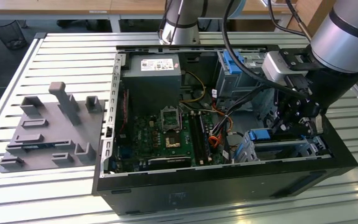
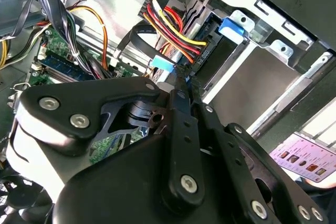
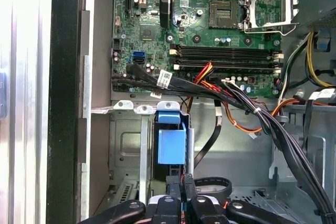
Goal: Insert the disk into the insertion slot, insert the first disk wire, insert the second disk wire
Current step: 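Insert the second disk wire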
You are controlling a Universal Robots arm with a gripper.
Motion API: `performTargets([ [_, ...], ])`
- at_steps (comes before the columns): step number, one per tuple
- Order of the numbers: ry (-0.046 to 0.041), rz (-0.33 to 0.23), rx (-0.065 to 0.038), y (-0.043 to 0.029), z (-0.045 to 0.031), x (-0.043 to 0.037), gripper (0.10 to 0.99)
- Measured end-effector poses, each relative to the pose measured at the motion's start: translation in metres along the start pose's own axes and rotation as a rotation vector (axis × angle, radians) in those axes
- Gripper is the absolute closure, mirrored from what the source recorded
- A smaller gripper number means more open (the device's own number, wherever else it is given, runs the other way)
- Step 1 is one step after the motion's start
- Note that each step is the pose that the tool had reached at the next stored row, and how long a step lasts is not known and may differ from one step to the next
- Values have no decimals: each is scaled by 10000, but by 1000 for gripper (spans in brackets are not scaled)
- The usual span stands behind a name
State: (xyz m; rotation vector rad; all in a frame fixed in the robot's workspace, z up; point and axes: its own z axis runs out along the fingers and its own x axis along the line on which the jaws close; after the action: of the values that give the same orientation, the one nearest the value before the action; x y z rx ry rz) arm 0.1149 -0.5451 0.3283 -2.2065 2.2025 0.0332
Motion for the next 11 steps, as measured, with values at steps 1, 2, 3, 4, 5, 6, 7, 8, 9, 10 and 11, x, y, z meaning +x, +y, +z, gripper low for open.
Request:
performTargets([
  [1, 0, 0, 0, 0, 0, 0, 937],
  [2, 1, 0, 0, 0, 1, 0, 937],
  [3, -1, 0, 0, 0, 2, 0, 937],
  [4, -4, 0, 0, 0, 4, 0, 937],
  [5, -6, -1, 1, 0, 5, 0, 937],
  [6, -6, 0, 1, 0, 6, 0, 925],
  [7, -5, 0, 1, 0, 6, 0, 925],
  [8, -6, 0, 0, 0, 4, 0, 863],
  [9, -5, 0, 0, 0, -2, 0, 863],
  [10, -4, -1, 1, 0, -10, 0, 863],
  [11, -4, 0, 0, 0, -21, -1, 863],
])
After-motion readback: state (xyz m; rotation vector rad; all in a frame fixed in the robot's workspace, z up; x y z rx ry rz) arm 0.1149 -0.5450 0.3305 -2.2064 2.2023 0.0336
